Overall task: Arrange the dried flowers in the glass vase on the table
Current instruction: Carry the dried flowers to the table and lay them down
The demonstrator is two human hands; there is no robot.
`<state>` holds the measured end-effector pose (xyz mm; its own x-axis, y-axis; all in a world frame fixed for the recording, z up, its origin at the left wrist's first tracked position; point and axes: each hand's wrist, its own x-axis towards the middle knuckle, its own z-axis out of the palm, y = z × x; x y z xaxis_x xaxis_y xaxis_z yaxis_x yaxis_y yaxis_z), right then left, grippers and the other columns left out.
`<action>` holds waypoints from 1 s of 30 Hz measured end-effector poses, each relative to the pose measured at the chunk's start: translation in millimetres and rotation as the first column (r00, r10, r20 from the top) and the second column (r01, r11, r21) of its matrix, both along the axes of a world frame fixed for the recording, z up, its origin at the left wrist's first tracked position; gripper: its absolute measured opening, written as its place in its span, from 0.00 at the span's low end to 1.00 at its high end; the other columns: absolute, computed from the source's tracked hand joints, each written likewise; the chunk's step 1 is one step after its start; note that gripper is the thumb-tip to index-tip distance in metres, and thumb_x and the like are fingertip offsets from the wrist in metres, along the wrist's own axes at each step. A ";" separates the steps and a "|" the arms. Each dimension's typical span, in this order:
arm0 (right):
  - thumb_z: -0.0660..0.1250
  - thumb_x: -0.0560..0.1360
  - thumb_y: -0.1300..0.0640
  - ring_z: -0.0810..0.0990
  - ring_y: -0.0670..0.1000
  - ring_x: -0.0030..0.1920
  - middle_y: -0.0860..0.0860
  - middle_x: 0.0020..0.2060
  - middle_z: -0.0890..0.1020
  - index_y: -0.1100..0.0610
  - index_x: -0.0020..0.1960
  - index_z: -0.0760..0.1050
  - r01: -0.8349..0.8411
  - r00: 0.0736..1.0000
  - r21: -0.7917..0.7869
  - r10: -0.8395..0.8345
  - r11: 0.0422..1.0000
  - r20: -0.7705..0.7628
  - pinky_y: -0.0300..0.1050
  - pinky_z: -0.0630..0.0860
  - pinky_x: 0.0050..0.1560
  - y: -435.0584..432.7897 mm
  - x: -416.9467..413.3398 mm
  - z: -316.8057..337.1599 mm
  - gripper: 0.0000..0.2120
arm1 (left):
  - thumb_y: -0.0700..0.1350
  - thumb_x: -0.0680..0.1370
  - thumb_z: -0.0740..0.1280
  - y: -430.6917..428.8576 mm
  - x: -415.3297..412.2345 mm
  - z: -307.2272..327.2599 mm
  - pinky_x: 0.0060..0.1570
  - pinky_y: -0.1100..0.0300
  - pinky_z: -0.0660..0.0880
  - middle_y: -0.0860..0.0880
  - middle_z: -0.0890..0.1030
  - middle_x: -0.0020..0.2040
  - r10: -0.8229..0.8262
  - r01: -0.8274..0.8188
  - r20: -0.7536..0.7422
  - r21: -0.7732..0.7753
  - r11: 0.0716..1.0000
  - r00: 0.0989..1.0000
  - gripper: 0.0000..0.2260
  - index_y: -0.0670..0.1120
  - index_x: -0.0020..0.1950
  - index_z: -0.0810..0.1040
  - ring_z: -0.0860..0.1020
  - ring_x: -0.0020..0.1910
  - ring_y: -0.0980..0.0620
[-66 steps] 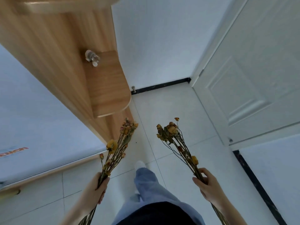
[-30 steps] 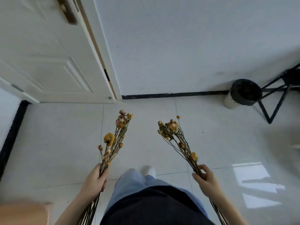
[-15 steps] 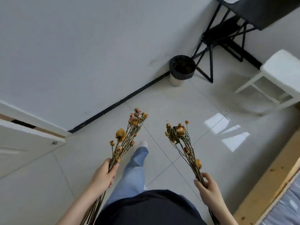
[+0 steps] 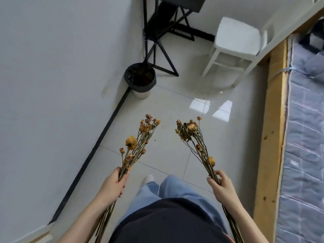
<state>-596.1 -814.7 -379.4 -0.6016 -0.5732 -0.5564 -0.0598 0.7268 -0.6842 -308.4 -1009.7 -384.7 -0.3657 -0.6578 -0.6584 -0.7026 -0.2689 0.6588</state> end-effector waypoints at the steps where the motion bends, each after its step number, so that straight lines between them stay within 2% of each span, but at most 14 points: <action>1: 0.65 0.76 0.58 0.63 0.46 0.22 0.48 0.24 0.71 0.51 0.48 0.72 0.029 1.000 -0.003 -0.029 1.000 0.002 0.38 0.61 0.22 -6.6 -4.4 1.1 0.04 | 0.49 0.79 0.59 -12.0 -7.8 -1.1 0.23 0.65 0.69 0.51 0.72 0.30 -0.020 0.020 -0.006 0.010 1.000 1.000 0.04 0.51 0.47 0.70 0.70 0.24 0.58; 8: 0.65 0.76 0.58 0.63 0.43 0.20 0.48 0.25 0.72 0.52 0.48 0.72 0.163 0.986 0.015 -0.164 0.986 0.035 0.34 0.61 0.20 -47.1 -53.8 -6.9 0.03 | 0.46 0.80 0.59 -74.0 -86.7 -9.8 0.25 0.64 0.69 0.49 0.72 0.31 -0.111 0.113 -0.035 0.084 0.990 0.993 0.03 0.50 0.48 0.71 0.70 0.27 0.54; 17: 0.65 0.75 0.60 0.66 0.40 0.20 0.44 0.22 0.74 0.53 0.46 0.73 0.169 0.984 -0.020 -0.168 0.985 0.058 0.28 0.61 0.22 -114.0 -184.2 -15.7 0.03 | 0.45 0.79 0.60 -148.3 -226.3 -19.1 0.24 0.62 0.68 0.48 0.71 0.30 -0.077 0.079 -0.044 0.045 0.996 0.996 0.04 0.47 0.46 0.71 0.69 0.24 0.55; 25: 0.65 0.75 0.56 0.65 0.44 0.23 0.48 0.27 0.75 0.50 0.47 0.72 0.214 0.976 0.002 -0.214 0.977 0.033 0.37 0.63 0.24 -156.0 -301.6 -9.9 0.03 | 0.44 0.79 0.60 -216.7 -341.0 -13.6 0.23 0.61 0.66 0.49 0.71 0.29 -0.101 0.102 -0.060 0.019 0.995 0.993 0.05 0.48 0.44 0.69 0.68 0.24 0.55; 30: 0.65 0.75 0.56 0.65 0.44 0.24 0.49 0.28 0.76 0.50 0.46 0.71 0.234 0.972 0.026 -0.234 0.972 0.012 0.37 0.63 0.25 -187.7 -361.3 -15.2 0.03 | 0.43 0.79 0.60 -260.0 -409.0 -13.3 0.23 0.62 0.66 0.49 0.70 0.29 -0.115 0.117 -0.069 0.028 0.993 0.991 0.04 0.46 0.44 0.70 0.68 0.23 0.55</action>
